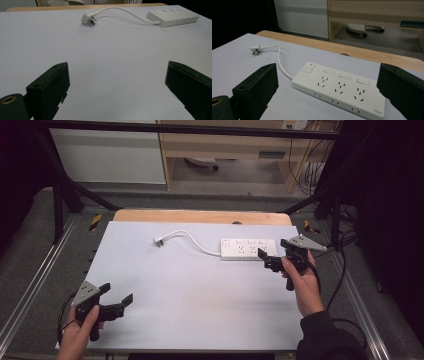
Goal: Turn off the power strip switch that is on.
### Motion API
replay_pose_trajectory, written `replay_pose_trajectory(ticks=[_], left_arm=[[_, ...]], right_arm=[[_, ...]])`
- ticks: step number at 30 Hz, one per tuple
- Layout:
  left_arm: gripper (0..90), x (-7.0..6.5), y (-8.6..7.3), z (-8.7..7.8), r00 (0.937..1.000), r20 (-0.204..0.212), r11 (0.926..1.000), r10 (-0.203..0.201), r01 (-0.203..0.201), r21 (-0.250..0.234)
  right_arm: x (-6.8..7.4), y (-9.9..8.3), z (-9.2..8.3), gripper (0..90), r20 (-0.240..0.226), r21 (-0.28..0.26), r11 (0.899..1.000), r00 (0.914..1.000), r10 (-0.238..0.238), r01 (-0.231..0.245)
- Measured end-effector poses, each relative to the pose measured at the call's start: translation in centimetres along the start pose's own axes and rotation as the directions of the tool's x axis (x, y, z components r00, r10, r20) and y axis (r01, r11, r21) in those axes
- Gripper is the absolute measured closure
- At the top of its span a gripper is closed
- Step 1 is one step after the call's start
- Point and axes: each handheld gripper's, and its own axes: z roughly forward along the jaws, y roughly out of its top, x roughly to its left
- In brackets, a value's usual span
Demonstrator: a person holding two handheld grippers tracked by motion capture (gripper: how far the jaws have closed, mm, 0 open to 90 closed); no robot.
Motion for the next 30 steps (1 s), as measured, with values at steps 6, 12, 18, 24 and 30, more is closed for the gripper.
replay_pose_trajectory(ticks=[6,12,18,24,30], left_arm=[[5.4,0.0,0.0,0.0,1.0,0.001,1.0,-0.001,0.001,0.002],[5.5,-0.1,0.0,0.0,1.0,0.001,1.0,-0.001,0.001,0.001],[5.5,-0.1,0.0,0.0,1.0,0.0,1.0,-0.001,0.001,0.001],[5.4,-0.1,0.0,0.0,1.0,0.001,1.0,-0.002,0.002,-0.001],[5.4,-0.1,0.0,0.0,1.0,0.001,1.0,0.0,0.0,-0.003]], right_arm=[[0.4,-0.5,-1.5,2.6,-0.007,-0.02,1.0,0.9999,-0.013,0.013],[0.7,-1.5,-2.7,1.8,-0.002,-0.026,0.999,0.9993,-0.039,0.039],[1.0,-2.7,-3.4,1.8,-0.012,-0.014,0.999,0.999,-0.043,0.043],[0.9,-4.3,-3.8,1.8,-0.009,-0.011,0.999,0.9995,-0.031,0.031],[0.7,-6.0,-3.8,1.8,-0.007,-0.007,1.0,0.9995,-0.03,0.03]])
